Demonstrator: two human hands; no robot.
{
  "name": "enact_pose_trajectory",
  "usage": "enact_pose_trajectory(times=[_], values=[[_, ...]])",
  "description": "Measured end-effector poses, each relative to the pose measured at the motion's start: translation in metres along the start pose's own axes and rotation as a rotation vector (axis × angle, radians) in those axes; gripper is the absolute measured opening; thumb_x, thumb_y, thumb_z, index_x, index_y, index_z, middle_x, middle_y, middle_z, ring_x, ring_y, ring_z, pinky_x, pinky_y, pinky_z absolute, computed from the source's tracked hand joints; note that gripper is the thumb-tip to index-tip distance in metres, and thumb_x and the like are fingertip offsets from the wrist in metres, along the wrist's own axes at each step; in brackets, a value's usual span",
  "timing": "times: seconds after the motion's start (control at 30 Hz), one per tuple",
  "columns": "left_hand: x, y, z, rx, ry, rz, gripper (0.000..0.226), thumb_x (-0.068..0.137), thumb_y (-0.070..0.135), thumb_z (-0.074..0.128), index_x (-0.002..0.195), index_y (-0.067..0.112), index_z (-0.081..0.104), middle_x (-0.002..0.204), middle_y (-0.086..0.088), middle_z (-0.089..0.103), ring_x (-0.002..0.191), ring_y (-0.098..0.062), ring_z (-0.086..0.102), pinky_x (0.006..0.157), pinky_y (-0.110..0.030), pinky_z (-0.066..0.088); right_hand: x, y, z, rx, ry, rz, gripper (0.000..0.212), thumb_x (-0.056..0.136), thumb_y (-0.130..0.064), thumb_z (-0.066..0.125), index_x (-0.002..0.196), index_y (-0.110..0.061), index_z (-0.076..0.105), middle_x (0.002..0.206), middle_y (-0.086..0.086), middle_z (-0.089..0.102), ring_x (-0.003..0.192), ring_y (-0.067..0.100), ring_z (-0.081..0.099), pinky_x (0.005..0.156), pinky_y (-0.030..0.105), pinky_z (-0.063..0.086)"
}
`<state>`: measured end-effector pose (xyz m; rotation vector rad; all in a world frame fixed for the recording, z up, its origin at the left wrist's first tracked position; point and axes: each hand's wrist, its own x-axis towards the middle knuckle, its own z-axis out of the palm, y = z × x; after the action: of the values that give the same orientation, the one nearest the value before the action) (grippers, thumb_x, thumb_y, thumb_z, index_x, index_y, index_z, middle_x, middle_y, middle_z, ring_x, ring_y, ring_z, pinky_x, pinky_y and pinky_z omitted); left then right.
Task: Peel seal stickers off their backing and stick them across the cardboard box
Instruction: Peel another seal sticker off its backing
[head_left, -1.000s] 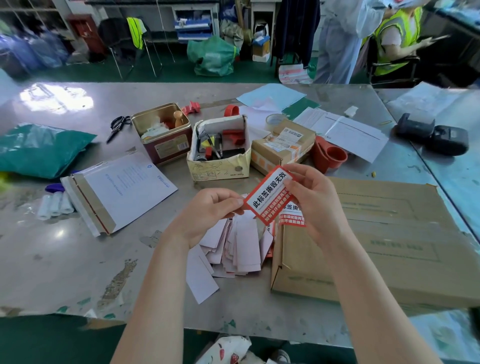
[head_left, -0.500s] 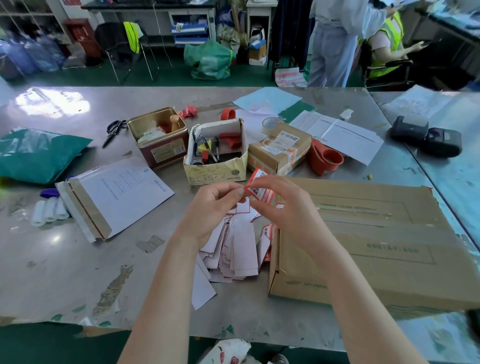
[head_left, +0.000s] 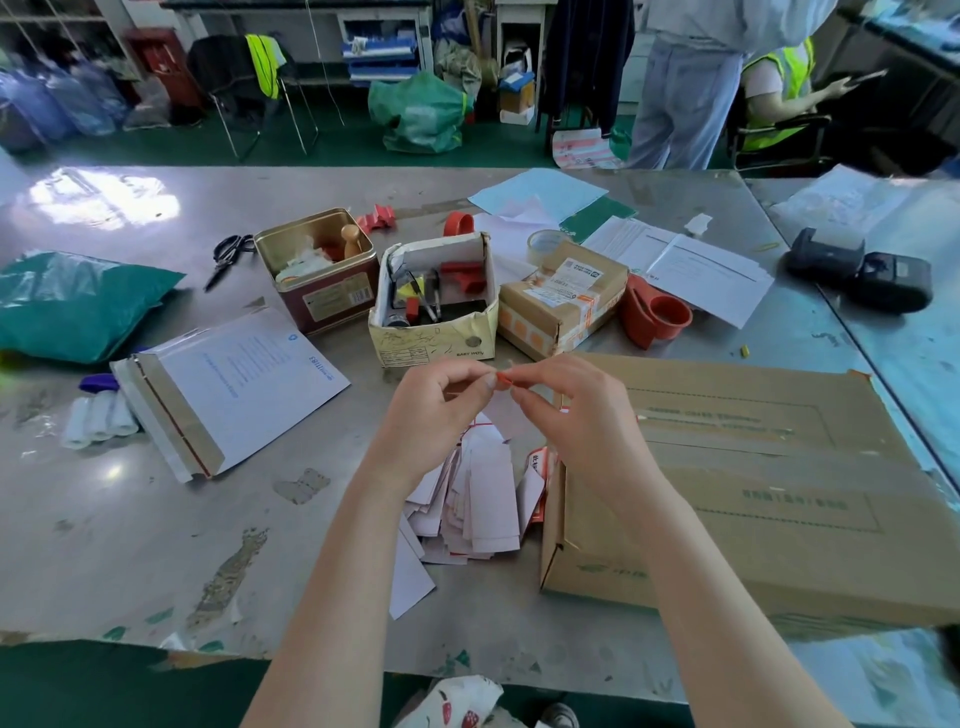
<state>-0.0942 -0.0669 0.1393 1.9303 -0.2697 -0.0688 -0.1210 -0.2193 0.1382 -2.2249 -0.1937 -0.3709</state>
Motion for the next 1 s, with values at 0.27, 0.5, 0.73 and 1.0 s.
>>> enact_pose_trajectory(times=[0.27,0.5,0.73,1.0], values=[[0.0034,0.0006,0.0028,0.177,0.016,0.076,0.016,0.091,0.016,0.057,0.094,0.015,0.073,0.09,-0.002,0.066,0.078,-0.004,0.058,0.066,-0.006,0.041,0.0019,0.0007,-0.0009,-0.01,0.029,-0.025,0.018,0.082,-0.006,0.065,0.095,-0.015,0.074,0.083,-0.01,0.062,0.08,-0.001,0.052,0.073,0.0,0.037],[0.0019,0.0025,0.0048,0.292,0.06,0.125,0.016,0.09,0.014,0.056,0.091,0.015,0.071,0.082,0.009,0.056,0.076,0.001,0.052,0.066,-0.002,0.036,0.0017,0.0002,0.0013,-0.008,0.009,0.003,0.019,0.083,-0.008,0.064,0.097,-0.016,0.074,0.084,-0.01,0.062,0.075,-0.005,0.051,0.072,0.0,0.036],[0.0025,0.0009,0.0038,0.281,0.027,0.105,0.017,0.092,0.016,0.054,0.094,0.016,0.07,0.09,0.0,0.061,0.08,-0.002,0.053,0.066,-0.002,0.036,0.0019,0.0017,0.0019,0.017,0.005,0.032,0.014,0.085,-0.019,0.064,0.095,-0.02,0.073,0.082,-0.017,0.06,0.077,-0.015,0.051,0.071,0.0,0.036],[0.0008,0.0017,0.0061,0.276,-0.022,0.138,0.016,0.093,0.018,0.054,0.092,0.017,0.07,0.083,0.007,0.057,0.075,0.002,0.05,0.066,-0.004,0.036,0.0014,0.0009,-0.0016,0.087,0.004,0.132,0.009,0.085,-0.02,0.064,0.087,-0.019,0.073,0.08,-0.014,0.063,0.077,-0.001,0.057,0.071,0.016,0.044]])
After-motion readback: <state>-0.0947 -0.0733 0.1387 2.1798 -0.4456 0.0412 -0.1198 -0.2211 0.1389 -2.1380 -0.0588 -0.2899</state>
